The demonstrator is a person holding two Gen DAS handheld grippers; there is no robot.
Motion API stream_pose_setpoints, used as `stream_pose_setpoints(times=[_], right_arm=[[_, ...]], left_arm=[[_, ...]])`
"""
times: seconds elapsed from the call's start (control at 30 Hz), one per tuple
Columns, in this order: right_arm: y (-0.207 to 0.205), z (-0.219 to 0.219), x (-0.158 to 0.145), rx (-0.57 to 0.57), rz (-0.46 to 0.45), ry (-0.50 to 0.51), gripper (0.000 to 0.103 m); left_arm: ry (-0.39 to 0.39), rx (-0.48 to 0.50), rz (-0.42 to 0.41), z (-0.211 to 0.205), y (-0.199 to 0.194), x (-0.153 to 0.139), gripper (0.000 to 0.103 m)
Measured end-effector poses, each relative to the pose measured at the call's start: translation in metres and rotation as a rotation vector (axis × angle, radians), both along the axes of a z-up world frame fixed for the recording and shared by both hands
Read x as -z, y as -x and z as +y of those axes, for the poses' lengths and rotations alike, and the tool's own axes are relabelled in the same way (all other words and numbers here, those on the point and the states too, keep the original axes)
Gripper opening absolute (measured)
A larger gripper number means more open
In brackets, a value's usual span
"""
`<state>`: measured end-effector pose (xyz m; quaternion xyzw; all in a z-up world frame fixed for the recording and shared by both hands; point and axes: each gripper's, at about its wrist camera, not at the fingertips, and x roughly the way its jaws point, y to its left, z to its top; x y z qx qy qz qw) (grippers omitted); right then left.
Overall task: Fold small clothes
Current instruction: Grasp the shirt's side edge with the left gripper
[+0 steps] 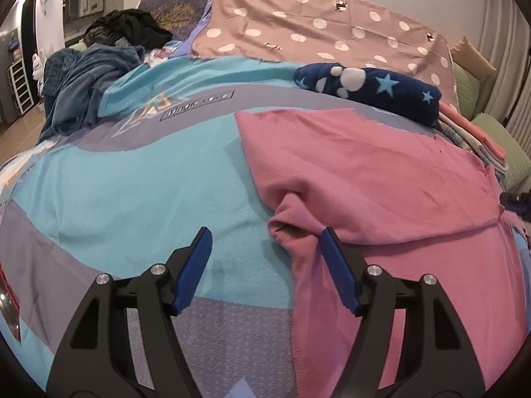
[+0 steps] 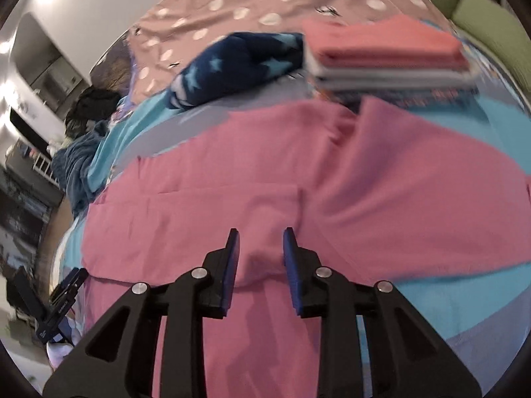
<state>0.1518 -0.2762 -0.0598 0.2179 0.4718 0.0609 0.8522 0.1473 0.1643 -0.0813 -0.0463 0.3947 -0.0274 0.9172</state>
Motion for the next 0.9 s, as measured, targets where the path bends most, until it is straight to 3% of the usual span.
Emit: stream_pose_setpoints(times=[0.17, 0.27, 0.33, 0.43, 0.47, 0.53, 0.6, 0.63, 0.7, 0.73, 0.77, 0.83, 0.9], right_arm=[[0.002, 0.008, -0.01, -0.035, -0.024, 0.059, 0.039], [-0.011, 0.019, -0.01, -0.057, -0.006, 0.087, 0.043], [-0.021, 0.022, -0.005, -0.048, 0.048, 0.118, 0.058], [-0.041, 0.015, 0.011, -0.009, 0.101, 0.049, 0.058], [-0.045, 0.013, 0.013, -0.003, 0.099, 0.028, 0.049], [-0.048, 0.013, 0.003, -0.002, 0.049, 0.021, 0.003], [-0.04, 0.016, -0.019, 0.033, -0.038, 0.052, 0.003], [-0.039, 0.018, -0.025, 0.055, -0.052, 0.108, 0.003], [-0.041, 0.023, -0.028, 0.139, -0.022, 0.292, 0.012], [-0.045, 0.024, -0.025, 0.166, 0.016, 0.36, 0.037], [-0.048, 0.023, -0.022, 0.203, 0.048, 0.393, 0.052], [-0.048, 0.026, -0.025, 0.225, 0.033, 0.387, 0.052], [-0.057, 0.058, -0.039, 0.117, -0.04, 0.381, 0.052]], left_arm=[[0.04, 0.02, 0.004, 0.003, 0.001, 0.0, 0.042], [0.091, 0.016, 0.011, 0.01, 0.001, 0.002, 0.041], [0.123, 0.013, 0.019, 0.014, 0.0, 0.004, 0.041], [0.143, 0.018, 0.025, 0.015, -0.001, 0.006, 0.041], [0.146, 0.022, 0.025, 0.015, -0.001, 0.006, 0.041], [0.15, 0.027, 0.024, 0.015, -0.001, 0.006, 0.036], [0.167, 0.032, 0.021, 0.016, 0.0, 0.006, 0.016], [0.174, 0.033, 0.021, 0.016, 0.0, 0.006, 0.013], [0.181, 0.032, 0.026, 0.017, 0.0, 0.007, 0.009], [0.181, 0.032, 0.028, 0.016, 0.0, 0.007, 0.009], [0.182, 0.032, 0.029, 0.016, 0.0, 0.007, 0.009], [0.191, 0.036, 0.027, 0.017, 0.001, 0.006, 0.009], [0.201, 0.04, 0.029, 0.017, 0.0, 0.007, 0.01]])
